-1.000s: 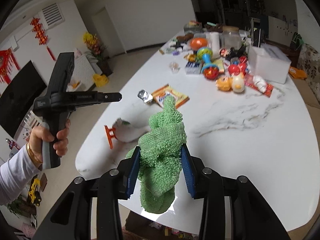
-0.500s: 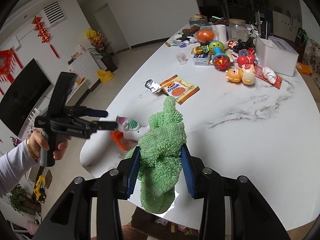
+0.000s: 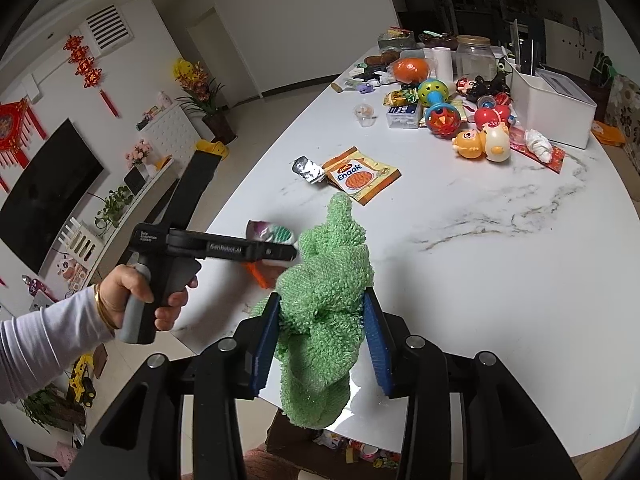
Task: Collect trash
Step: 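Grasp the white duck toy with the left gripper while the right gripper holds the green towel, then carry duck and towel to the cardboard box and open both grippers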
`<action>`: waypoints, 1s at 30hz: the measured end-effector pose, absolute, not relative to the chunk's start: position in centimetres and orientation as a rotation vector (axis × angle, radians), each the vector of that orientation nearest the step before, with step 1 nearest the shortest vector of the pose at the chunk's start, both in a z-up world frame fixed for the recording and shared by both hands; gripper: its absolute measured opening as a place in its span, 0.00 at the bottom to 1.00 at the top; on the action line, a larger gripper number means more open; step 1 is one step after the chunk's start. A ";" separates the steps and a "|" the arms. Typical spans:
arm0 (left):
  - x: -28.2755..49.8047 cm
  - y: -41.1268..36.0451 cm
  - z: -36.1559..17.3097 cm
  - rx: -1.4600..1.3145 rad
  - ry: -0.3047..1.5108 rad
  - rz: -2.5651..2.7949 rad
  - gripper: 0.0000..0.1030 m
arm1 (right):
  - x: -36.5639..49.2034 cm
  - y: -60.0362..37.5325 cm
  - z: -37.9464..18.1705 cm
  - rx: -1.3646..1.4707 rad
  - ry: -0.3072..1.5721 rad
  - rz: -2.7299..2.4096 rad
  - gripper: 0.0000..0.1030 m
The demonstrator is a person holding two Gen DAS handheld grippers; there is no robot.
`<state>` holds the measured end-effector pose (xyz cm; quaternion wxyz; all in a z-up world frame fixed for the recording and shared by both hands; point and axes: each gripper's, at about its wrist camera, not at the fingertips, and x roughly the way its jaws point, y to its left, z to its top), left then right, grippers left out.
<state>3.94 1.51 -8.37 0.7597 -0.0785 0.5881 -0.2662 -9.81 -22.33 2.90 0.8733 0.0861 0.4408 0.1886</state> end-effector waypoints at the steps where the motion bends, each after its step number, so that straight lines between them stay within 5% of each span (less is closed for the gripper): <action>1: 3.8 1.6 -8.4 -0.186 1.275 -0.582 0.73 | -9.9 -22.3 2.9 0.182 0.921 0.393 0.39; 10: 2.1 2.8 -8.1 -0.383 1.257 -0.632 0.68 | -10.1 -22.1 3.0 0.188 0.920 0.395 0.39; 21: -4.7 4.9 -1.8 -0.392 1.178 -0.723 0.68 | -12.4 -22.6 4.4 0.129 0.941 0.429 0.39; 30: -16.3 2.6 -7.0 -0.182 1.499 -0.818 0.68 | -19.8 -21.0 -3.2 0.004 1.267 0.634 0.39</action>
